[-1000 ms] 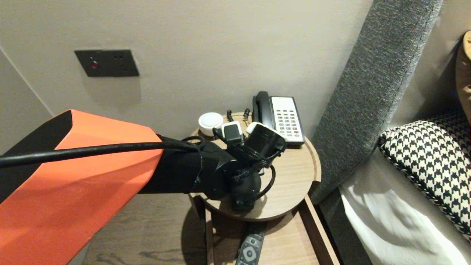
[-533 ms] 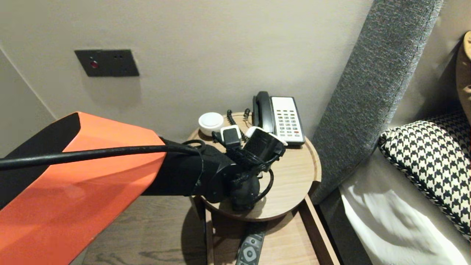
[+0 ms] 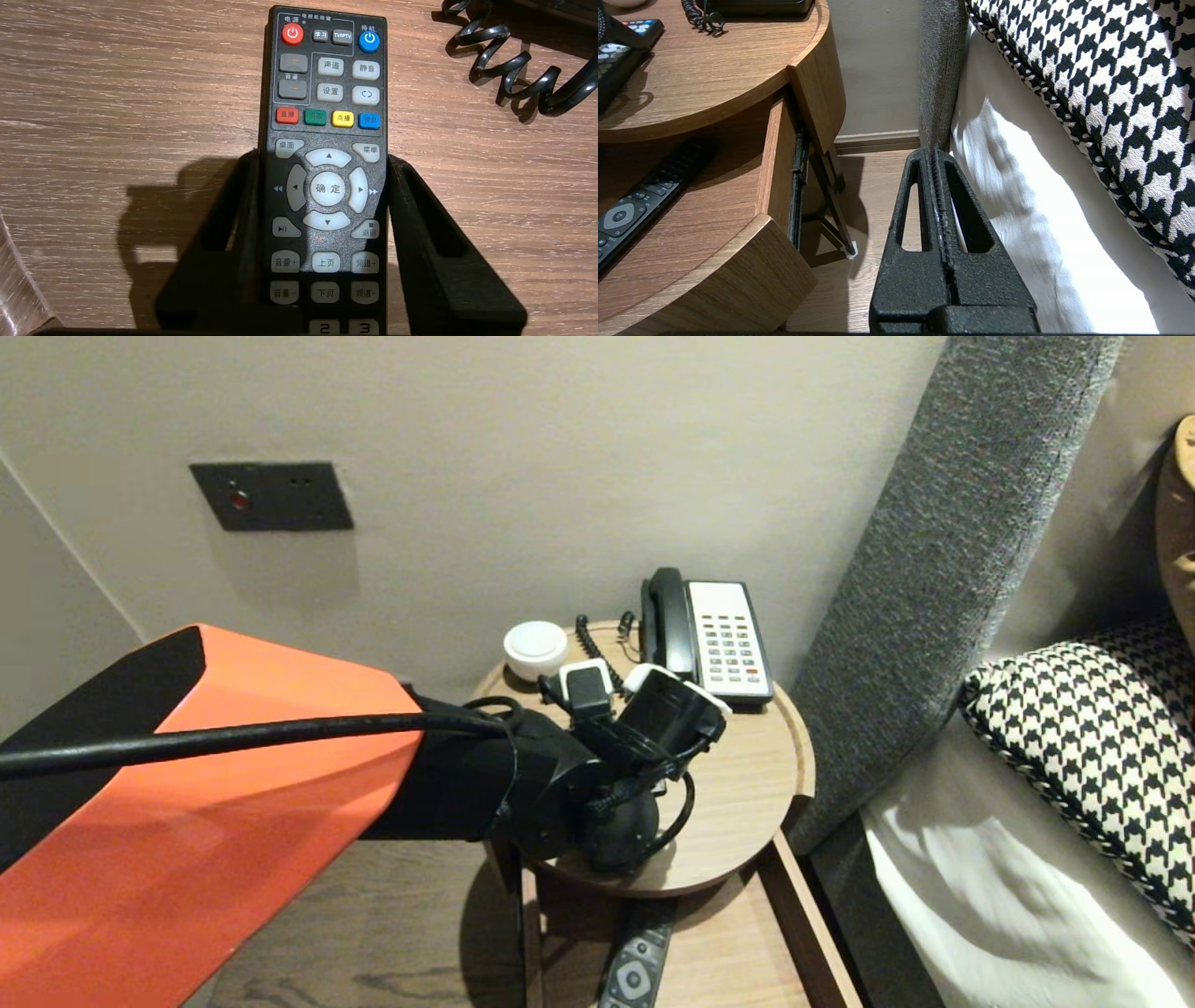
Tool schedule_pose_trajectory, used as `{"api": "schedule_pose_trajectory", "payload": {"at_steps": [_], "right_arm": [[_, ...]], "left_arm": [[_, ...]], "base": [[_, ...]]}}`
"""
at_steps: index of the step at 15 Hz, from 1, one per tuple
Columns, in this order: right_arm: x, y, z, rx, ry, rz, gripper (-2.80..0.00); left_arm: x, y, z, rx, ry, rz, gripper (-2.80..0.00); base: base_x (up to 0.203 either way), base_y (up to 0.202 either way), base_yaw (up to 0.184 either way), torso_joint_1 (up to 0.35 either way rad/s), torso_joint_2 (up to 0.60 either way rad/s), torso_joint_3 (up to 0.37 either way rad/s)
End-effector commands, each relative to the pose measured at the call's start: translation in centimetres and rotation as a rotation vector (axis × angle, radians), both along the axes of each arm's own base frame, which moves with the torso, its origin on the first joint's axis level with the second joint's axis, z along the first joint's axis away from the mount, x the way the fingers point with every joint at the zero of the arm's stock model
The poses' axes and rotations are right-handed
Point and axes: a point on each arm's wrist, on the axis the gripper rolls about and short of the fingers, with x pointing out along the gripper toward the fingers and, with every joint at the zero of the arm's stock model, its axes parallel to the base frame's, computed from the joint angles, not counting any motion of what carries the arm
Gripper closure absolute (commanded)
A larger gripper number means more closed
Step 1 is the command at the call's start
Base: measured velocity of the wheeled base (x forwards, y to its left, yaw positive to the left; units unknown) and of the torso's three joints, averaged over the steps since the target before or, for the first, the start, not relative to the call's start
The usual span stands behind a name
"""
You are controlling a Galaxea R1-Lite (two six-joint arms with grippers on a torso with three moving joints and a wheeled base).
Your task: Put the remote controls on the table in the drawer one by one
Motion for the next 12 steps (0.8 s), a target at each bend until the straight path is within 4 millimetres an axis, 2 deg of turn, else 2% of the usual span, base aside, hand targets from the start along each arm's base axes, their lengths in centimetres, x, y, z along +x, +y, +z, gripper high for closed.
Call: {"api": "schedule_pose_trajectory", "payload": {"at_steps": [1,4,9,12], "right_arm": [[0.3,0.0,-1.1,0.0,0.04,0.0,0.0],[0.3,0.0,-1.1,0.0,0.04,-0.001,0.0],[0.3,0.0,-1.1,0.0,0.04,0.0,0.0],[0.3,0.0,-1.1,0.0,0.04,-0.001,0.0]], "left_arm": [[-0.2,-0.2,0.1,0.001,-0.001,-0.003,0.0],[-0.6,0.0,1.0,-0.01,-0.011,-0.014,0.0],[-1.8,1.2,5.9,-0.063,-0.015,-0.074,0.0],[-3.6,1.2,8.4,-0.059,-0.011,-0.124,0.0]], "base": [[0.0,0.0,0.0,0.0,0.0,0.0],[0.0,0.0,0.0,0.0,0.0,0.0],[0.0,0.0,0.0,0.0,0.0,0.0],[0.0,0.0,0.0,0.0,0.0,0.0]]}}
